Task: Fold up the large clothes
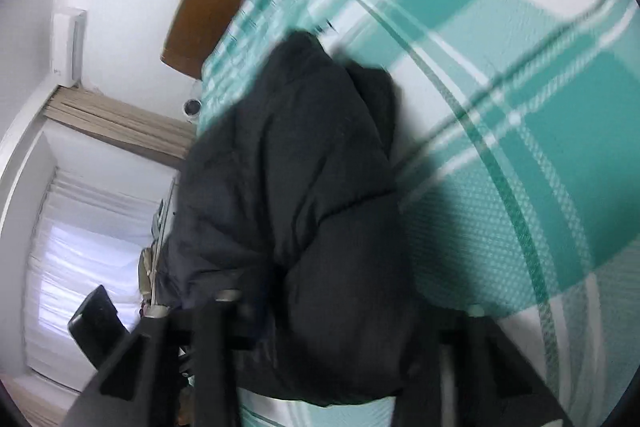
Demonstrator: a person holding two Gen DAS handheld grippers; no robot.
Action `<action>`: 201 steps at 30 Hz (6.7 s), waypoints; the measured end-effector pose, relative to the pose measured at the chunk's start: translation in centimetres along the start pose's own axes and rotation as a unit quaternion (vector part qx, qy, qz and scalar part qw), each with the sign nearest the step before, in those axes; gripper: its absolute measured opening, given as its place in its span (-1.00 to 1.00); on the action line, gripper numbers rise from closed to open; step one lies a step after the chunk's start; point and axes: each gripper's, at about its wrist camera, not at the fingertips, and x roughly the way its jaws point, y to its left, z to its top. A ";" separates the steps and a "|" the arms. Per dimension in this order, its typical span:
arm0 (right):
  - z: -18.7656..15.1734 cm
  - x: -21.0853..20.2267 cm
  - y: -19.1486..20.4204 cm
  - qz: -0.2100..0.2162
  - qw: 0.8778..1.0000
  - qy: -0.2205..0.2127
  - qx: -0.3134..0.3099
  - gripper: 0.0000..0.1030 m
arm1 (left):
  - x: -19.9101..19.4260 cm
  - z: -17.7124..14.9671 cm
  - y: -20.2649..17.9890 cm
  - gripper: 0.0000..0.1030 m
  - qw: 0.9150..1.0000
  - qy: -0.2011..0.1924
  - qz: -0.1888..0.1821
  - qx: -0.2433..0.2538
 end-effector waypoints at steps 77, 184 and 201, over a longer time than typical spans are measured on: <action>-7.2 18.3 29.4 -0.011 0.932 0.089 -0.352 0.31 | -13.1 -4.8 29.0 -0.18 0.982 -0.037 -0.007 -0.187; -5.5 16.2 32.4 0.201 0.919 0.139 -0.311 0.77 | -13.8 -2.9 32.0 0.49 0.925 -0.152 -0.175 -0.301; 9.7 20.8 18.9 0.003 0.984 0.104 -0.143 0.85 | -2.1 5.8 33.7 0.68 0.932 -0.074 -0.056 -0.350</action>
